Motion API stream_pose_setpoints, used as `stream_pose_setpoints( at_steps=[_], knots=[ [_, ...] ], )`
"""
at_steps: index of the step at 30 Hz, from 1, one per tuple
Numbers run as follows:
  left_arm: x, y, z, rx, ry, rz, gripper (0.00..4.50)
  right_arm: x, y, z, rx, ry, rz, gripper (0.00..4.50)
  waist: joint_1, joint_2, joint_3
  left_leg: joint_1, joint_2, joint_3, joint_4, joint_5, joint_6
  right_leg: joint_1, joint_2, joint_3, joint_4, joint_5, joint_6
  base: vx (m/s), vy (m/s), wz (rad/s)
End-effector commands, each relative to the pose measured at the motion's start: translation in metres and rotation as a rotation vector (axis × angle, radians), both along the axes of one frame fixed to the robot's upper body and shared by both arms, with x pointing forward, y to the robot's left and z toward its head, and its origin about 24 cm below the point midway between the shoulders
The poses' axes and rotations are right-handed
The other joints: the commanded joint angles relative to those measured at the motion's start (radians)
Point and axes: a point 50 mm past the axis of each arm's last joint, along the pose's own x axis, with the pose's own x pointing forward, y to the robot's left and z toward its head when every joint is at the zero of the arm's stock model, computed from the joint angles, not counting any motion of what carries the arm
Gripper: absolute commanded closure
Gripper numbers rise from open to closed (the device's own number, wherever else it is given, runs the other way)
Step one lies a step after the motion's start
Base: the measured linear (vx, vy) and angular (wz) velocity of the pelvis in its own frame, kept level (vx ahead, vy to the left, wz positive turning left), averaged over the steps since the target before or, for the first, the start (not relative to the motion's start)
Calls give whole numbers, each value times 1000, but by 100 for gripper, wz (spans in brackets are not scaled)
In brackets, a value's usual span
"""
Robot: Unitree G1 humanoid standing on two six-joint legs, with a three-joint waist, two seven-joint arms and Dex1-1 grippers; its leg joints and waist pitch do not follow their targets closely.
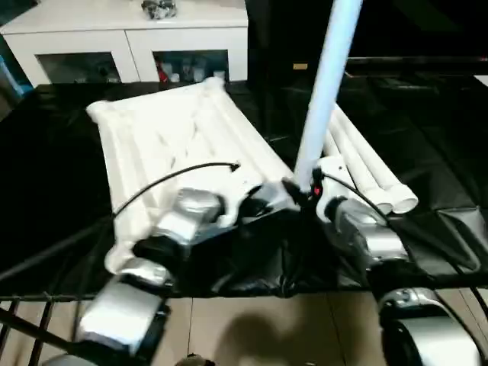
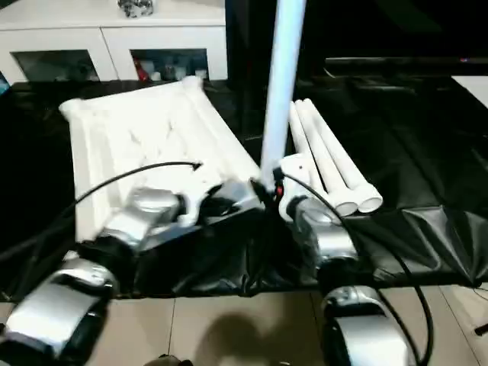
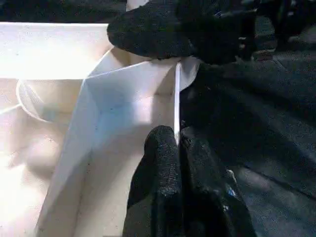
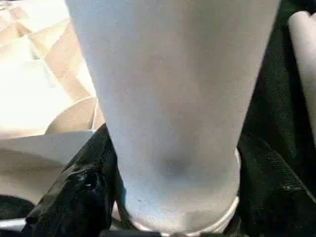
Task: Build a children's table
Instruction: Rotate leg to tighten
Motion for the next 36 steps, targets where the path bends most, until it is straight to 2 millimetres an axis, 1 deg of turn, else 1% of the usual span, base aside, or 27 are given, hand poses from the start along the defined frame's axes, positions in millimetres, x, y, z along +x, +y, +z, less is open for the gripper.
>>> stream_pose_setpoints(
  at_steps=[1, 4, 5, 7, 9, 10, 11, 13, 14, 15, 16, 17, 18, 19, 20, 21, 22, 23, 25, 26, 27, 28, 29, 31, 32, 33, 36],
  knots=[
    [-2, -30, 18, -98, -69, -64, 450, -8, 33, -12, 46, 62, 112, 104, 3, -13, -64, 20, 58, -31, -66, -236, 58, 38, -82, 48, -88, -195, -228, 0, 0, 0],
    [-3, -28, 17, -100, -72, -78, 450, -8, 33, -8, 63, 40, 159, 75, 3, -14, -63, 16, 59, -32, -67, -228, 72, 42, -83, 46, -87, -200, -229, 0, 0, 0],
    [-5, -22, 17, -105, -80, -123, 450, -10, 30, -5, 61, 20, 236, 64, 4, -14, -63, 16, 59, -33, -67, -235, 74, 44, -83, 45, -88, -212, -227, 0, 0, 0],
    [-7, -17, 17, -104, -82, -171, 450, -11, 25, -3, 65, 14, 291, 64, 6, -12, -63, 15, 62, -33, -66, -232, 80, 44, -82, 45, -86, -204, -228, 0, 0, 0],
    [-9, -14, 17, -102, -75, -199, 450, -12, 22, -1, 63, 10, 338, 64, 6, -11, -66, 10, 64, -32, -65, -205, 90, 45, -81, 44, -79, -158, -239, 0, 0, 0],
    [-9, -11, 17, -100, -70, -220, 450, -14, 19, 0, 56, 4, 388, 64, 7, -12, -67, 12, 63, -31, -63, -200, 94, 45, -80, 43, -78, -148, -244, 0, 0, 0],
    [-11, -5, 16, -92, -60, -257, 450, -18, 15, 2, 52, 7, 473, 64, 13, -10, -67, 11, 63, -28, -58, -188, 107, 45, -80, 42, -76, -131, -252, 0, 0, 0],
    [-12, -3, 16, -86, -56, -276, 450, -20, 13, 3, 47, 12, 514, 64, 17, -9, -66, 11, 64, -27, -59, -187, 113, 44, -79, 42, -77, -129, -252, 0, 0, 0],
    [-13, 3, 15, -74, -41, -309, 450, -25, 9, 4, 26, 23, 612, 64, 21, -9, -67, 12, 65, -28, -59, -189, 113, 43, -79, 42, -76, -131, -252, 0, 0, 0],
    [-13, 5, 15, -70, -39, -319, 450, -27, 7, 4, 19, 27, 639, 64, 27, -10, -66, 12, 66, -28, -59, -190, 111, 43, -80, 42, -75, -137, -251, 0, 0, 0],
    [-13, 6, 15, -66, -37, -327, 450, -28, 6, 4, 12, 31, 662, 64, 28, -11, -65, 12, 67, -28, -60, -191, 110, 43, -80, 42, -76, -141, -250, 0, 0, 0],
    [-13, 11, 16, -58, -22, -356, 450, -33, 1, 5, -3, 48, 742, 64, 30, -10, -66, 14, 68, -28, -60, -198, 105, 40, -81, 43, -76, -148, -252, 0, 0, 0],
    [-13, 11, 16, -58, -21, -357, 450, -33, 1, 5, -3, 49, 744, 64, 30, -11, -66, 13, 67, -29, -60, -202, 105, 42, -80, 42, -76, -154, -252, 0, 0, 0],
    [-14, 13, 16, -56, -18, -365, 450, -34, 0, 5, -5, 56, 764, 64, 32, -10, -64, 15, 69, -28, -61, -211, 101, 38, -81, 44, -78, -169, -251, 0, 0, 0],
    [-14, 17, 17, -46, -3, -392, 450, -37, -3, 6, -17, 70, 821, 64, 33, -10, -66, 15, 69, -29, -61, -211, 97, 40, -81, 44, -76, -171, -251, 0, 0, 0],
    [-14, 19, 17, -43, 2, -410, 450, -38, -4, 6, -18, 81, 849, 64, 36, -12, -66, 16, 70, -29, -61, -209, 96, 39, -82, 44, -76, -167, -252, 0, 0, 0],
    [-14, 19, 17, -43, 5, -414, 450, -38, -4, 7, -18, 84, 856, 64, 36, -12, -66, 15, 70, -29, -61, -207, 96, 40, -82, 44, -75, -163, -254, 0, 0, 0],
    [-15, 21, 18, -42, 17, -434, 450, -40, -5, 7, -17, 101, 887, 78, 38, -11, -66, 15, 70, -29, -60, -196, 99, 40, -82, 44, -73, -150, -257, 0, 0, 0],
    [-15, 22, 19, -41, 21, -449, 450, -41, -5, 8, -16, 109, 905, 78, 40, -12, -66, 15, 70, -29, -60, -195, 99, 39, -83, 44, -73, -148, -258, 0, 0, 0],
    [-15, 23, 19, -37, 26, -459, 450, -41, -4, 8, -13, 117, 919, 105, 41, -11, -66, 15, 70, -29, -60, -194, 98, 39, -83, 44, -73, -152, -258, 0, 0, 0],
    [-15, 23, 19, -37, 26, -459, 450, -41, -4, 8, -13, 117, 919, 105, 44, -12, -67, 15, 70, -30, -60, -189, 98, 40, -83, 44, -72, -150, -257, 0, 0, 0],
    [-16, 23, 19, -35, 33, -470, 450, -43, -3, 9, -9, 126, 938, 111, 44, -9, -67, 16, 71, -30, -60, -190, 97, 39, -84, 44, -72, -150, -257, 0, 0, 0],
    [-16, 25, 18, -31, 48, -488, 450, -44, -3, 10, -4, 137, 964, 111, 46, -11, -68, 15, 70, -30, -60, -189, 97, 40, -83, 44, -72, -148, -257, 0, 0, 0],
    [-17, 25, 18, -30, 58, -497, 450, -45, -3, 9, -2, 142, 969, 141, 47, -10, -67, 16, 70, -30, -60, -191, 95, 39, -84, 44, -72, -149, -256, 0, 0, 0],
    [-17, 25, 18, -30, 64, -503, 450, -45, -3, 9, -1, 144, 971, 141, 48, -9, -68, 16, 71, -30, -60, -192, 93, 39, -84, 44, -72, -150, -257, 0, 0, 0],
    [-18, 26, 18, -30, 65, -506, 450, -46, -3, 9, -1, 147, 972, 145, 49, -5, -67, 17, 72, -31, -61, -196, 88, 38, -85, 44, -72, -155, -258, 0, 0, 0],
    [-18, 25, 17, -32, 69, -509, 450, -47, -3, 7, 3, 144, 960, 166, 48, -6, -67, 17, 71, -31, -62, -208, 77, 39, -84, 44, -73, -158, -256, 0, 0, 0]
  ],
)
